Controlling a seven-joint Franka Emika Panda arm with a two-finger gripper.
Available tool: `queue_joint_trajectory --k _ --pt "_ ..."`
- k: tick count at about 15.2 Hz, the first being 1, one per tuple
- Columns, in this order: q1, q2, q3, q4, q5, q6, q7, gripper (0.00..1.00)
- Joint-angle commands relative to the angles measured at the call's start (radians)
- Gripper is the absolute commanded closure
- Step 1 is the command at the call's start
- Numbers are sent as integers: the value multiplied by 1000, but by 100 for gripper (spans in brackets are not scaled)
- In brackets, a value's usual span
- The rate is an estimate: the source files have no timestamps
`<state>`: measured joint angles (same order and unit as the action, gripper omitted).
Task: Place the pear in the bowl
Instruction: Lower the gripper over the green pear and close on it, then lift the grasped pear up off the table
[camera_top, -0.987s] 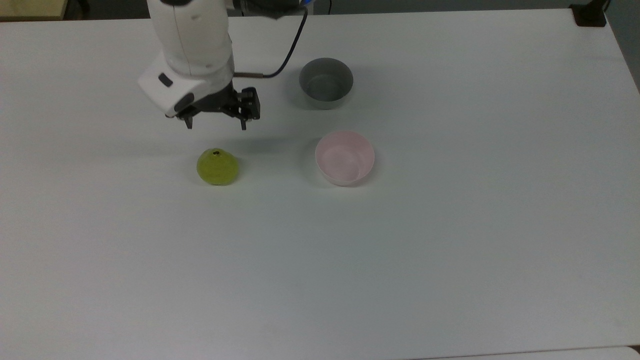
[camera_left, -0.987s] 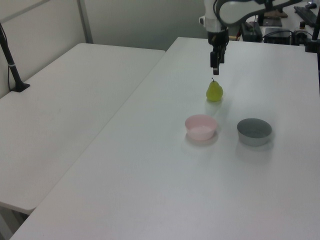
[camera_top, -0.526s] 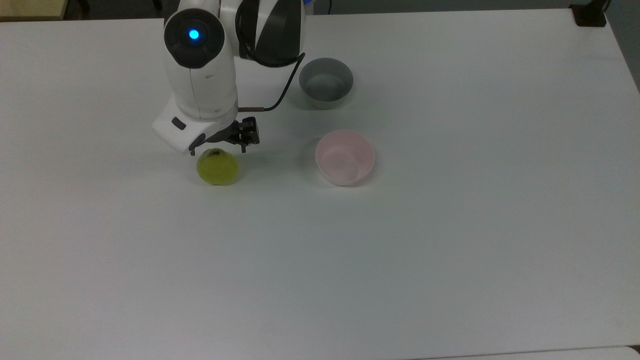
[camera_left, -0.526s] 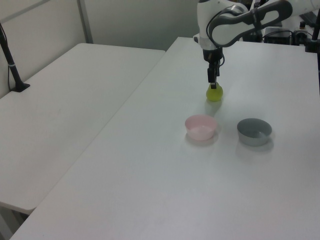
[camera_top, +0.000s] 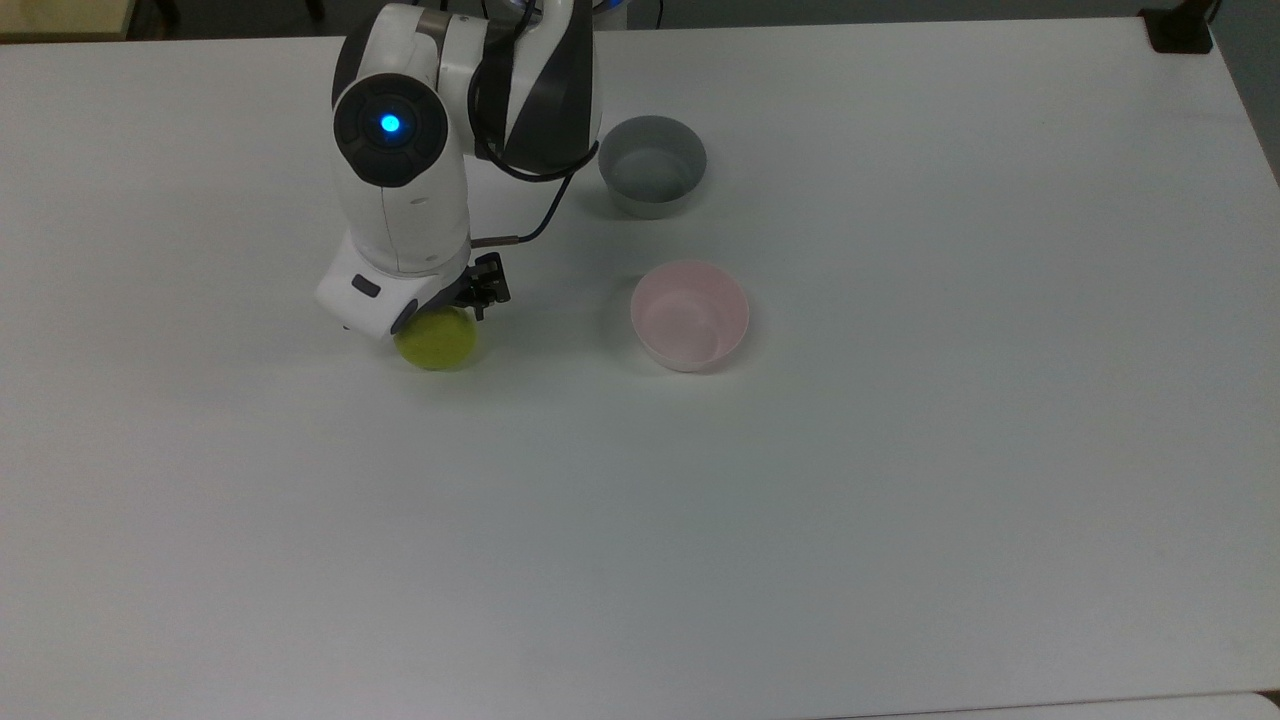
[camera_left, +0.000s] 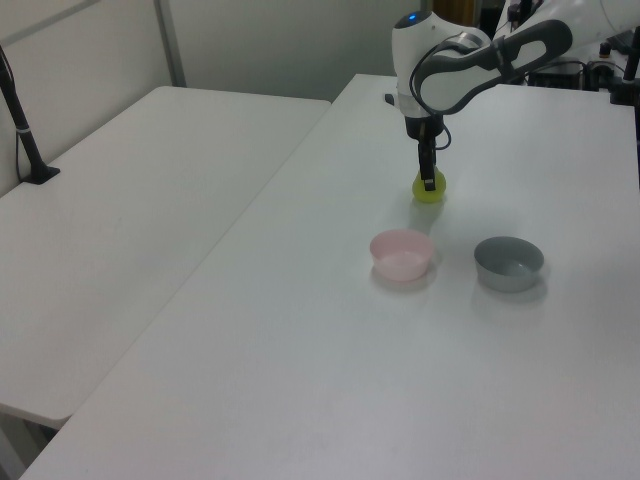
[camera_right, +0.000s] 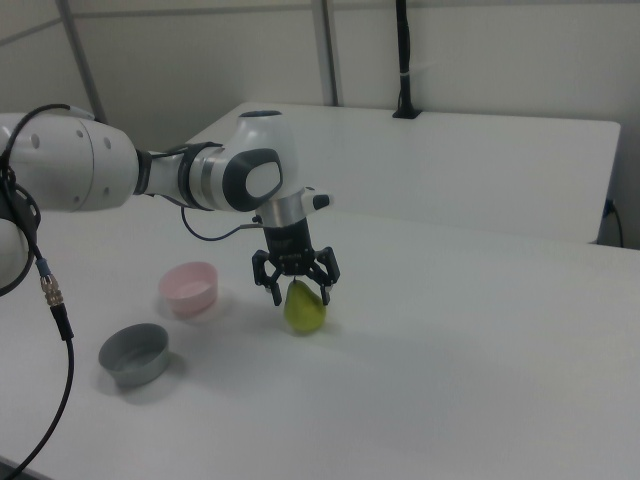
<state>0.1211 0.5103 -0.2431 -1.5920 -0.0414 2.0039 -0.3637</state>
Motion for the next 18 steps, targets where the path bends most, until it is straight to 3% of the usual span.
queue_joint_trajectory --k 1,2,4,6,9,10,13,18 --pt "12 -9 -16 -56 -6 65 -62 0" --pt "12 -10 -16 -56 -6 65 -69 0" --pt "12 -10 -16 -56 -5 64 -69 10" --pt "15 -10 -16 -56 -5 61 -60 32" --pt "18 -12 -16 -56 1 52 -55 74" --pt "19 -15 -16 -56 5 49 -55 81" --pt "17 -39 -16 -54 8 24 -53 82" --pt "22 -163 -28 -36 54 -97 -53 82"
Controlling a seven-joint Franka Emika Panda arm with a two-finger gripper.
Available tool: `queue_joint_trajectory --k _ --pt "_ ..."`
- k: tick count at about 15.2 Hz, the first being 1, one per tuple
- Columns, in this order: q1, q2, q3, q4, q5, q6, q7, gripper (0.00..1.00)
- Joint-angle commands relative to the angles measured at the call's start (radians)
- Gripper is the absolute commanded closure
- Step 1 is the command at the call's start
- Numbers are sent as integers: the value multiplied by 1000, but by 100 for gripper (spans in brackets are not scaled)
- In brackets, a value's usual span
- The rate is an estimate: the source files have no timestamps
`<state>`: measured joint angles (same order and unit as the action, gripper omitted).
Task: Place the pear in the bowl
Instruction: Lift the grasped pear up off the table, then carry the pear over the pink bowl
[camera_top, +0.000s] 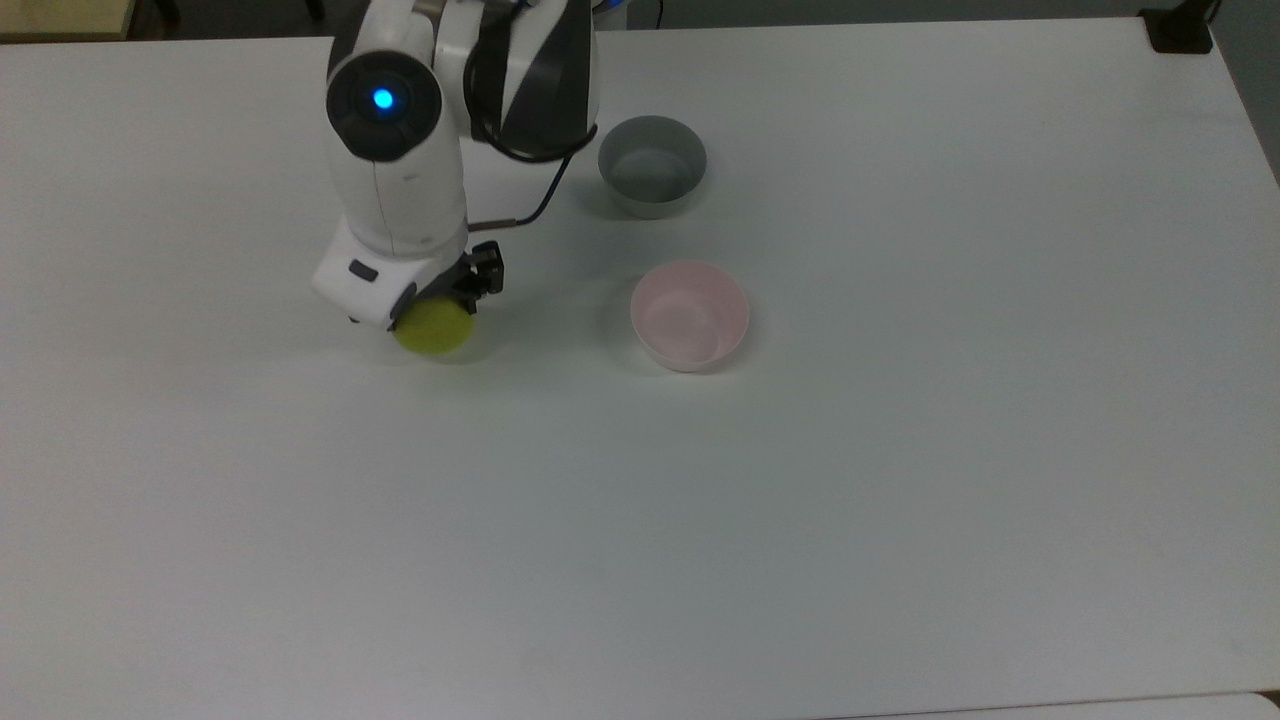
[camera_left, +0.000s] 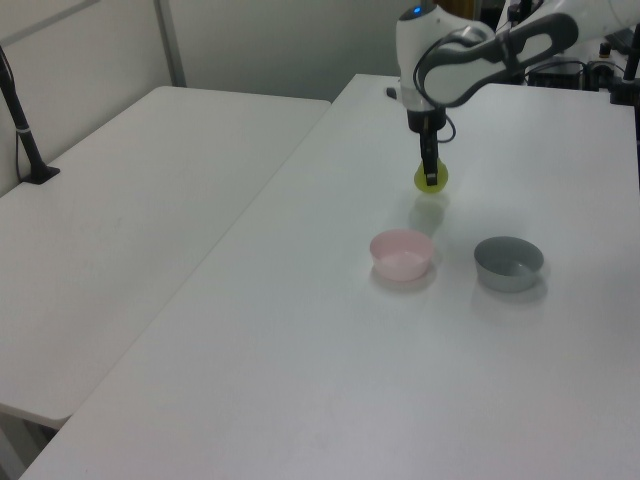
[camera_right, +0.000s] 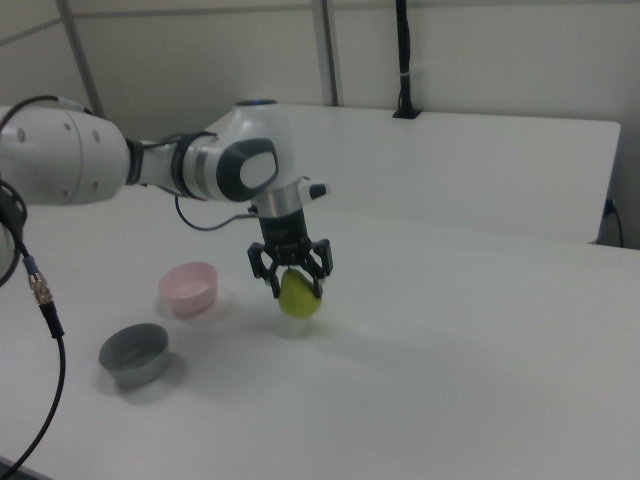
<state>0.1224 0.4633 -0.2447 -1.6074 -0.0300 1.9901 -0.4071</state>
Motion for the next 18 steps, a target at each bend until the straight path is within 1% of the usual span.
queue_joint_trajectory --k 1,3,5,7,9,12,15,18 --pt "20 -133 -39 0 47 -100 -10 82" --pt "22 -158 -62 35 47 -149 -12 82" --pt "22 -175 -80 46 47 -174 -16 82" --pt "26 -176 -84 58 47 -175 -10 82" --pt "54 -173 -85 60 48 -175 -10 82" --pt "121 -166 -85 60 87 -169 -3 82" --pt "195 -149 -84 61 97 -160 31 81" --pt "272 -123 -80 112 111 -160 79 81"
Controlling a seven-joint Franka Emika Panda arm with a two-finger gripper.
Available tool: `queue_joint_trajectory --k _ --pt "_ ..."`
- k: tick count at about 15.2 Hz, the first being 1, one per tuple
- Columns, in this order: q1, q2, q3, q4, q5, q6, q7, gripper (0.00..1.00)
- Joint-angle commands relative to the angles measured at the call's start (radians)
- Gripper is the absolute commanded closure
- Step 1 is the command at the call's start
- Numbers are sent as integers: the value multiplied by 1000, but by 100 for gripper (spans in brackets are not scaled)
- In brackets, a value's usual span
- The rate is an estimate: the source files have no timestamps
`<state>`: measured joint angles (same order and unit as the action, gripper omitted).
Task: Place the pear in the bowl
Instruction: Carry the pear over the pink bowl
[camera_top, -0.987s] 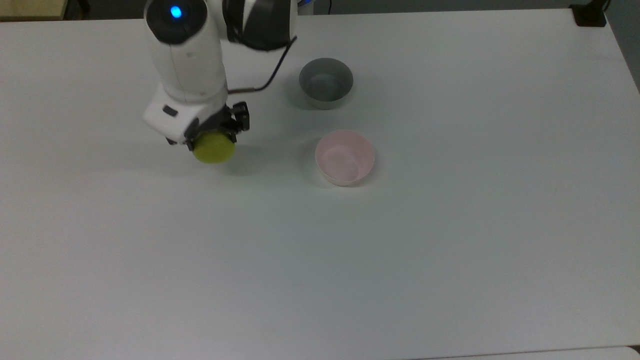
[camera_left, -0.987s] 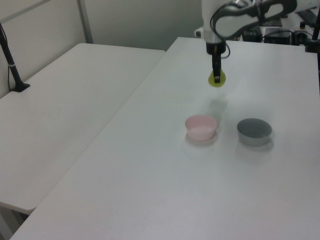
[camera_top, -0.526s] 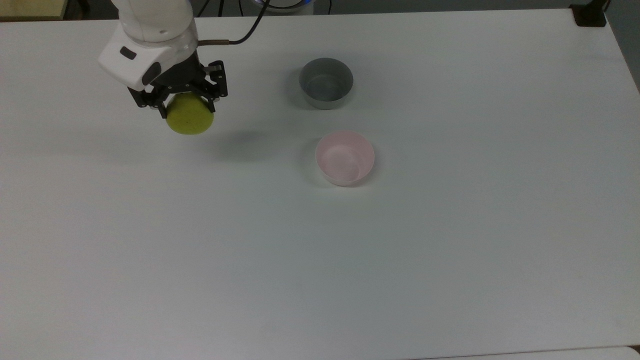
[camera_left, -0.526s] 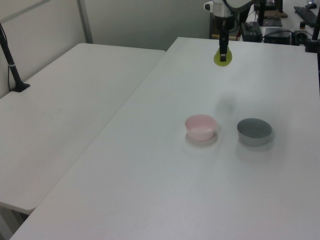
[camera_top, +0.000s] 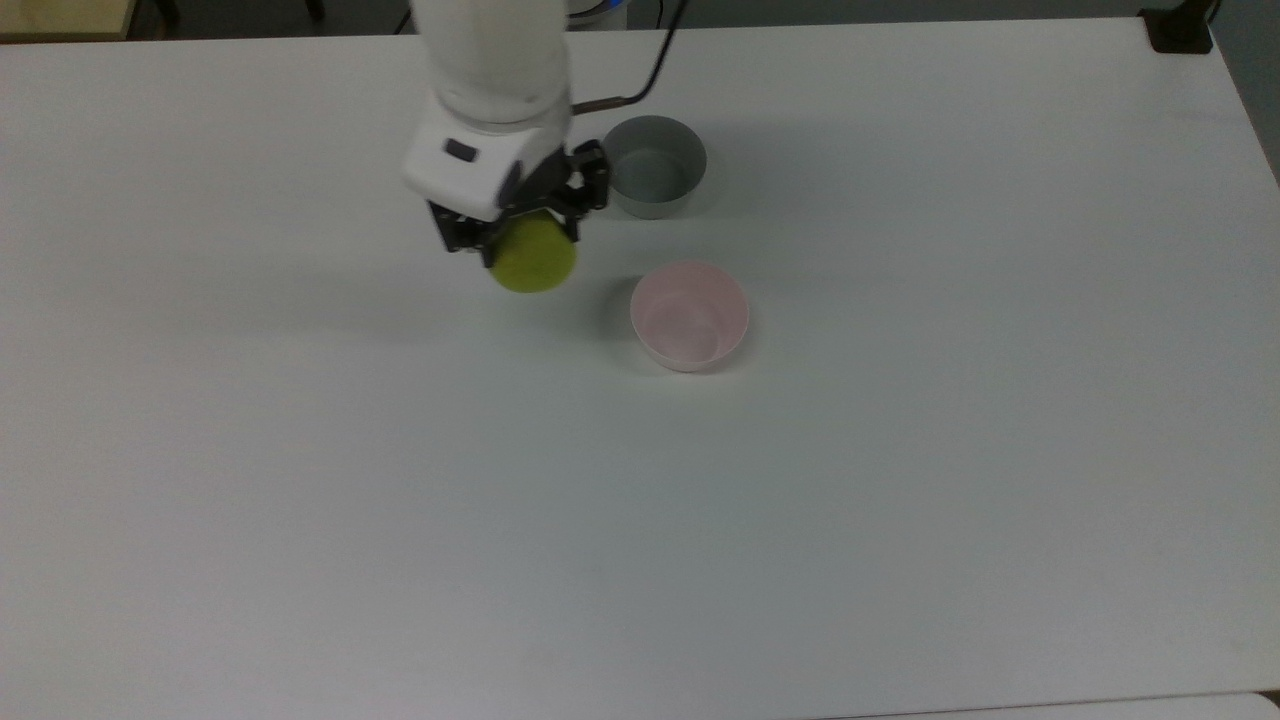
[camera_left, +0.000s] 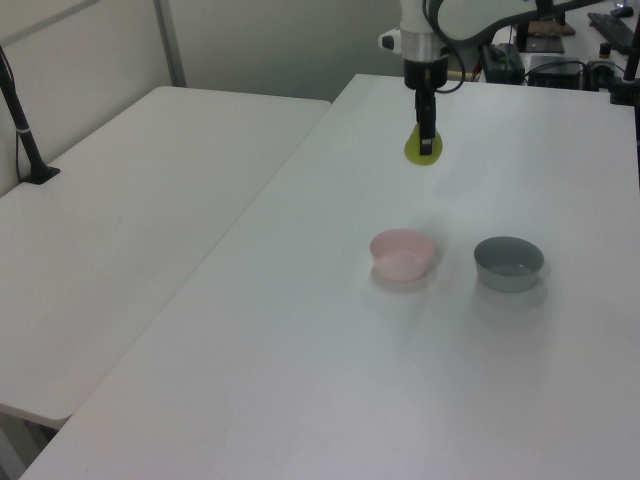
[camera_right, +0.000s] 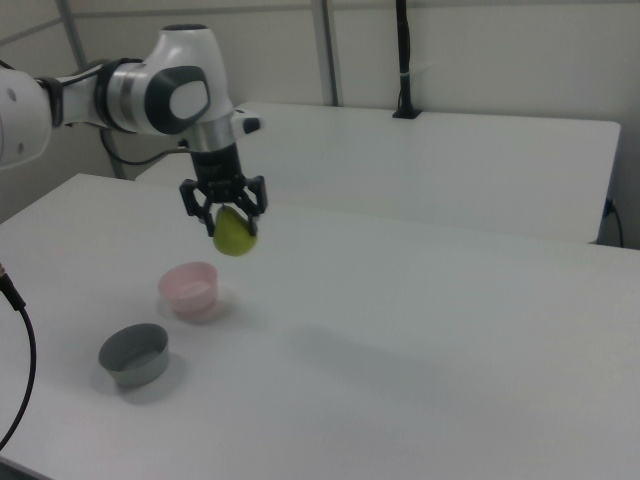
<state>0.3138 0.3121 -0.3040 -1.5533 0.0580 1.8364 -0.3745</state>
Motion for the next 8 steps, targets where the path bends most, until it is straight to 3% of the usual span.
queue_joint_trajectory --k 1,3,8 --pt "108 33 -21 61 20 -6 69 81" --pt "163 33 -23 62 17 -6 75 81" --pt "223 56 -21 62 16 -5 95 81"
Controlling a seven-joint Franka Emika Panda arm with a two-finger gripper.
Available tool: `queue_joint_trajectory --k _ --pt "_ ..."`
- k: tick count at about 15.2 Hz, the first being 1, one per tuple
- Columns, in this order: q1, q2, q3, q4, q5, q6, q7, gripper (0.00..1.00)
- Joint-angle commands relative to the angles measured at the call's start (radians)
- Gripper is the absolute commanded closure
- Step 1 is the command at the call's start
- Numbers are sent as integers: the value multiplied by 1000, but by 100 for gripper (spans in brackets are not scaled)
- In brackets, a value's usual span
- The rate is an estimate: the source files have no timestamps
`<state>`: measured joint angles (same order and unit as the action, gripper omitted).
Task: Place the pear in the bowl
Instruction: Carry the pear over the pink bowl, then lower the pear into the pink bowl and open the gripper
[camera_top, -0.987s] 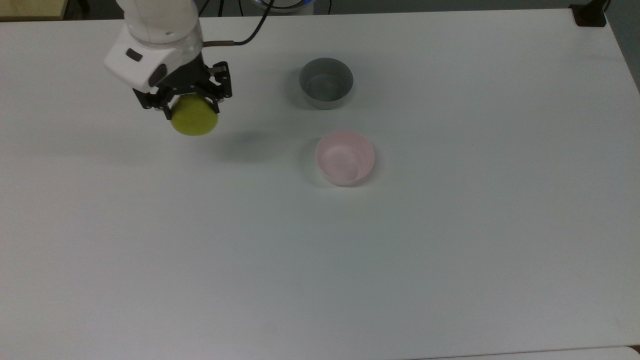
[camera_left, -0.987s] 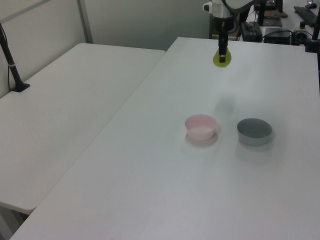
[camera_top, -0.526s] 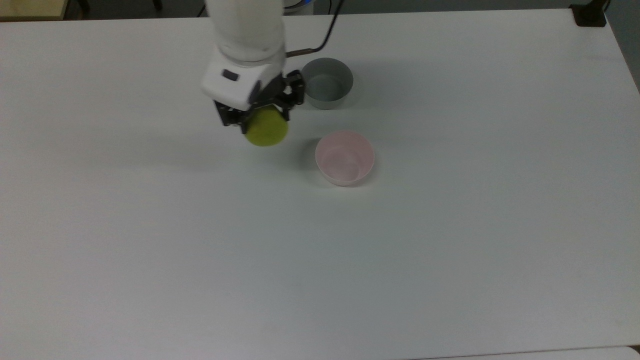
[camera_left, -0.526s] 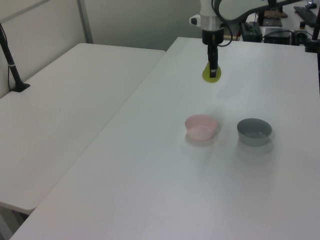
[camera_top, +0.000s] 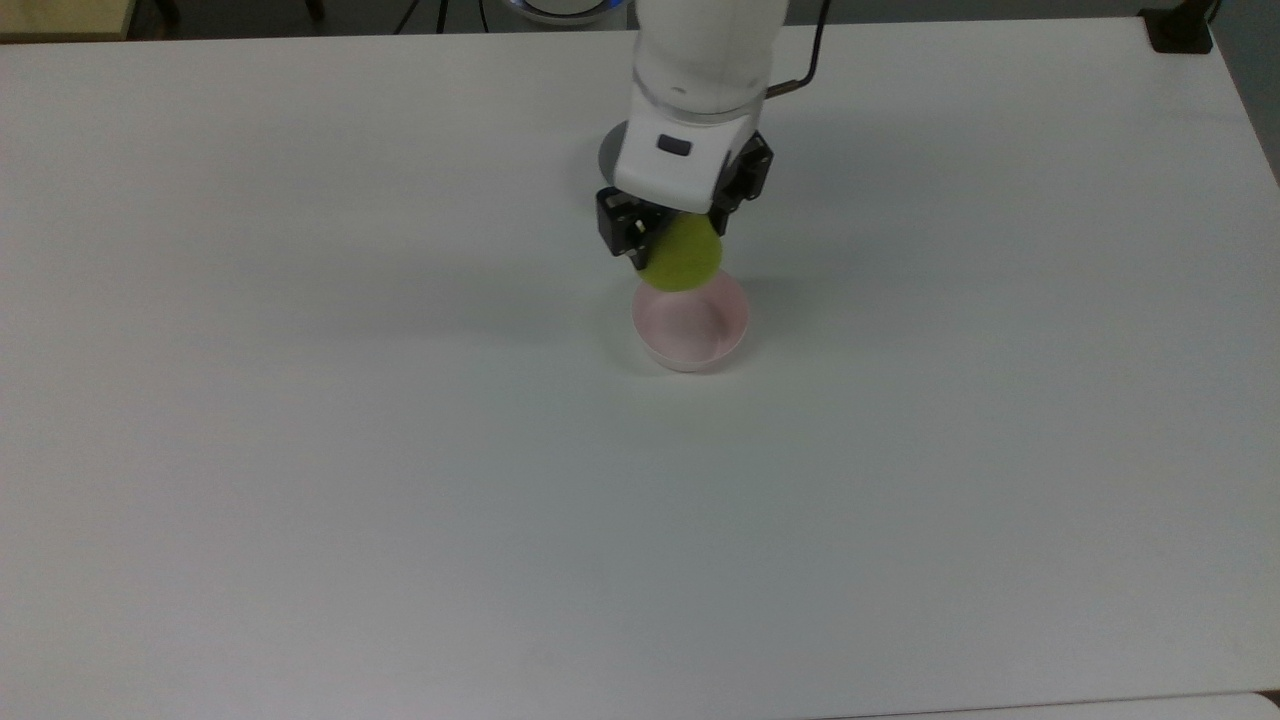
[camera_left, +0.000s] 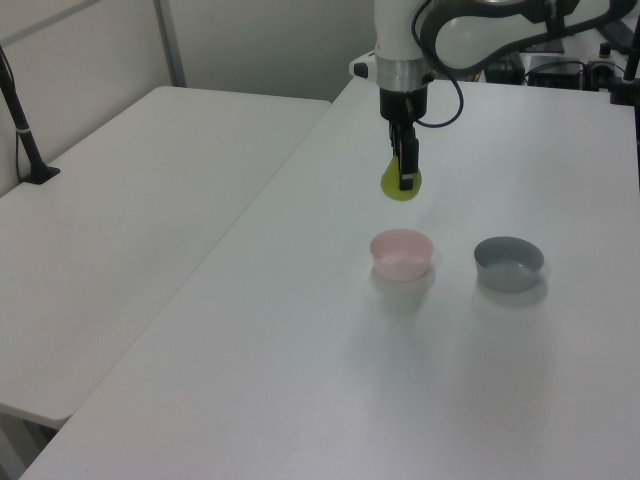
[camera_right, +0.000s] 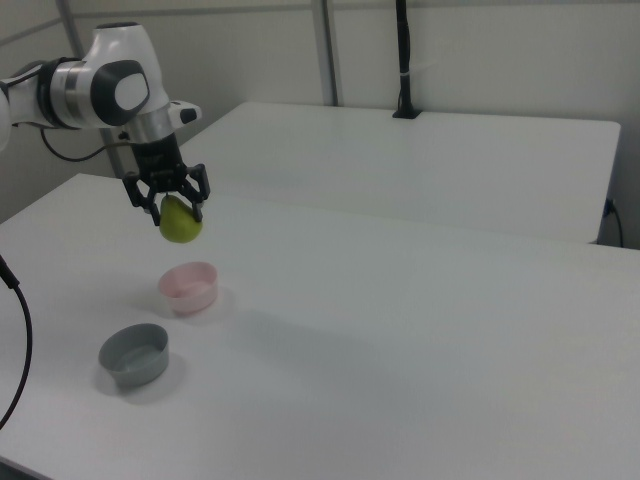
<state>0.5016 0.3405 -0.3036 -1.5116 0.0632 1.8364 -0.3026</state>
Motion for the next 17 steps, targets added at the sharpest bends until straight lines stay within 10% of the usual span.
queue_joint_trajectory --k 1,15,17 --pt "35 32 -19 21 9 -3 23 81" --pt "51 190 -5 5 -5 98 43 80" --pt "51 193 -5 1 -5 98 43 64"
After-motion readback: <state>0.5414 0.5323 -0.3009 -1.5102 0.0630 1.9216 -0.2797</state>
